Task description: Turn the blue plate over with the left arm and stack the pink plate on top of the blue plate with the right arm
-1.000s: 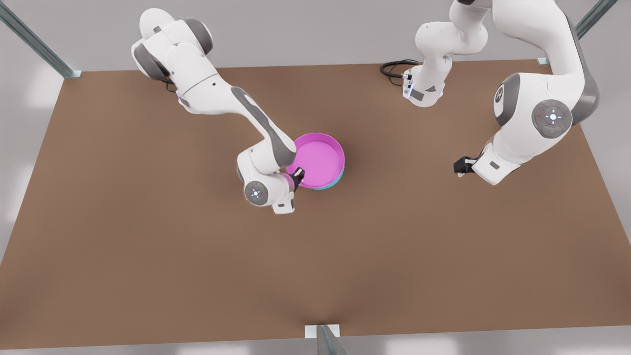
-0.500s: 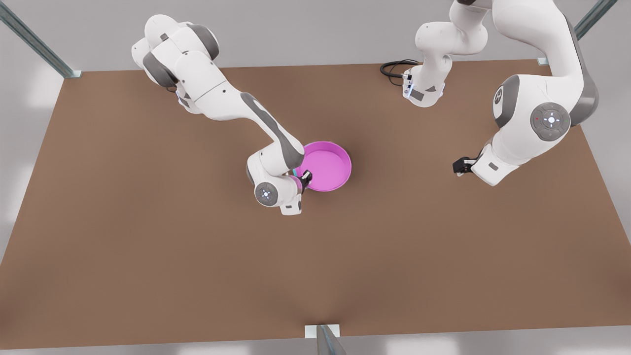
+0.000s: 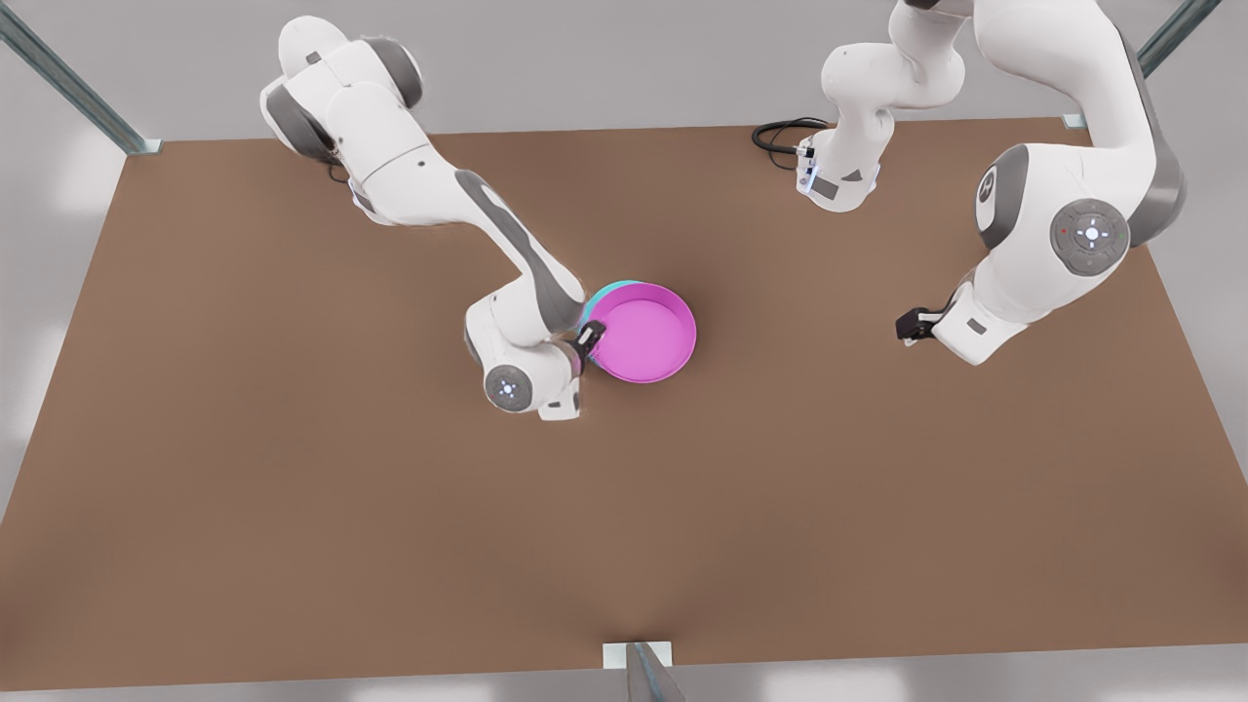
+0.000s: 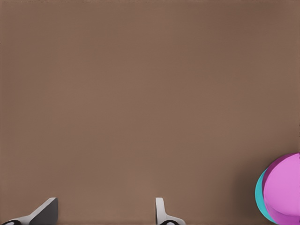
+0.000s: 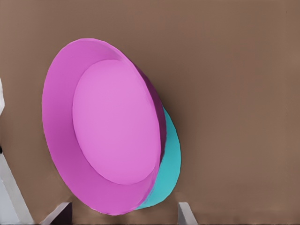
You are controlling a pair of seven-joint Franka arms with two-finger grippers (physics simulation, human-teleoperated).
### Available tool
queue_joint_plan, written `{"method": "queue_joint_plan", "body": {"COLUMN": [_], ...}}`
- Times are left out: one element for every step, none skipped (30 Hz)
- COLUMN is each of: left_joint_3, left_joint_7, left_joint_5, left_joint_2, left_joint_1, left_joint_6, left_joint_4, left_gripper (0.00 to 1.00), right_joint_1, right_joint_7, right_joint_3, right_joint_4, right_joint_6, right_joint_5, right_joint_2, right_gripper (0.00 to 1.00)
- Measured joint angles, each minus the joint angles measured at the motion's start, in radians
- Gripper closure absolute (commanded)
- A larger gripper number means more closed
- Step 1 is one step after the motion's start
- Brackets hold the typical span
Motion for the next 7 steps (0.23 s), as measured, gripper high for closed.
{"method": "queue_joint_plan", "body": {"left_joint_3": [-0.001, -0.002, -0.002, -0.001, 0.000, 0.000, 0.001], "left_joint_7": [0.009, 0.008, 0.002, -0.001, -0.002, -0.001, -0.003], "left_joint_5": [-0.002, -0.003, -0.005, -0.006, -0.007, -0.007, -0.008], "left_joint_2": [-0.004, -0.004, -0.005, -0.006, -0.009, -0.009, -0.009], "left_joint_1": [0.001, 0.000, 0.000, 0.000, 0.000, 0.001, 0.000], "left_joint_6": [0.002, 0.001, 0.002, 0.002, 0.000, -0.001, -0.001], "left_joint_4": [0.003, 0.018, 0.022, 0.023, 0.028, 0.038, 0.039], "left_gripper": [0.00, 0.00, 0.00, 0.00, 0.00, 0.00, 0.00], "right_joint_1": [-0.051, -0.124, -0.200, -0.237, -0.313, -0.333, -0.330], "right_joint_7": [-0.001, -0.003, 0.109, 0.306, 0.389, 0.393, 0.396], "right_joint_3": [-0.123, -0.158, -0.159, -0.152, -0.119, -0.109, -0.108], "right_joint_4": [0.008, 0.092, 0.201, 0.237, 0.238, 0.244, 0.246], "right_joint_6": [-0.127, -0.184, -0.238, -0.265, -0.257, -0.255, -0.251], "right_joint_5": [-0.113, -0.277, -0.365, -0.393, -0.440, -0.462, -0.470], "right_joint_2": [-0.088, -0.138, -0.164, -0.196, -0.238, -0.249, -0.250], "right_gripper": [0.02, 0.02, 0.02, 0.02, 0.02, 0.02, 0.00]}}
